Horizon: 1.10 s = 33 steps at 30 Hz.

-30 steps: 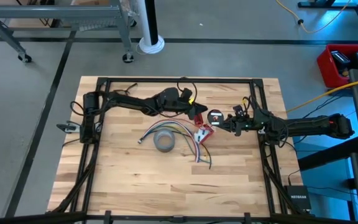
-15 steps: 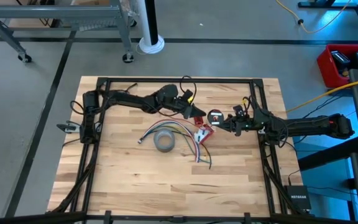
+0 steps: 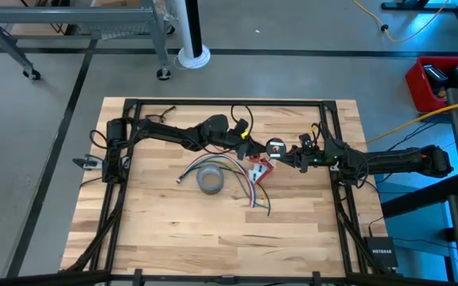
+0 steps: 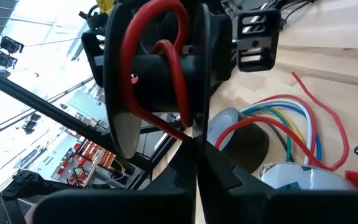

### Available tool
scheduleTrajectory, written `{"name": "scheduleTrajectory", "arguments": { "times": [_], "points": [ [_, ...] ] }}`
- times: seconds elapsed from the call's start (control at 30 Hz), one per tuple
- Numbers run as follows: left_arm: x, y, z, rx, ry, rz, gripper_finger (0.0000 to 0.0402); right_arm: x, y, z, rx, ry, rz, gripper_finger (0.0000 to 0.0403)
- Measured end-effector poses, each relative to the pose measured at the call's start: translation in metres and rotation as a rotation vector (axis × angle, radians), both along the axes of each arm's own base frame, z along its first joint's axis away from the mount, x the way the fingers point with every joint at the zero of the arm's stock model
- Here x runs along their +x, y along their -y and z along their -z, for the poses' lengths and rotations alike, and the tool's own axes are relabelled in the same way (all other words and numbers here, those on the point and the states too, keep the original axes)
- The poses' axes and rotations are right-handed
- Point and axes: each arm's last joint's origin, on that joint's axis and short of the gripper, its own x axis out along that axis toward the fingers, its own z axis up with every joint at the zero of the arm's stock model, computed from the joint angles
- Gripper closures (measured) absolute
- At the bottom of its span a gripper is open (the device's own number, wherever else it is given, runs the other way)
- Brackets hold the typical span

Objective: Coil cords
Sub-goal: Coil the red wire on the black spool

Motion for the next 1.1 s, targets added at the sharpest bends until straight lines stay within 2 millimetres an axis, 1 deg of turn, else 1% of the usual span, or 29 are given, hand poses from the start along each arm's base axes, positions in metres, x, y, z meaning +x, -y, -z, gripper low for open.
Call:
{"name": "scheduleTrajectory", "arguments": {
  "times": [0.23, 0.33, 0.43, 0.53, 0.6, 0.77, 1.0, 1.1],
  "points": [
    [0.0, -0.001, 0.0, 0.003, -0.002, -0.047, 0.0312, 0.0, 0.0, 0.0, 0.0, 0.001, 0.0, 0.0398],
    [0.0, -0.001, 0.0, 0.033, 0.009, -0.047, 0.0318, 0.0, 0.0, 0.0, 0.0, 0.001, 0.0, 0.0398],
    [0.001, 0.003, 0.0, 0.078, 0.015, -0.045, 0.0342, 0.0, 0.0, 0.0, 0.0, 0.001, 0.0, 0.0398],
    [0.002, 0.006, -0.001, 0.112, 0.022, -0.037, 0.0382, 0.0, 0.0, 0.0, 0.0, 0.0, -0.001, 0.0398],
    [0.002, 0.007, 0.0, 0.112, 0.022, -0.038, 0.0395, 0.0, 0.0, 0.0, 0.0, -0.001, -0.002, 0.0398],
    [0.002, 0.006, 0.0, 0.105, 0.011, -0.052, 0.0399, 0.0, 0.0, 0.0, 0.002, -0.003, 0.0, 0.0398],
    [0.0, -0.002, 0.001, 0.083, 0.005, -0.068, 0.04, 0.0, 0.0, 0.0, 0.004, 0.0, -0.001, 0.0398],
    [0.0, -0.005, 0.001, 0.074, 0.004, -0.054, 0.0401, 0.0, 0.0, 0.0, 0.032, 0.001, -0.005, 0.0398]
  ]
}}
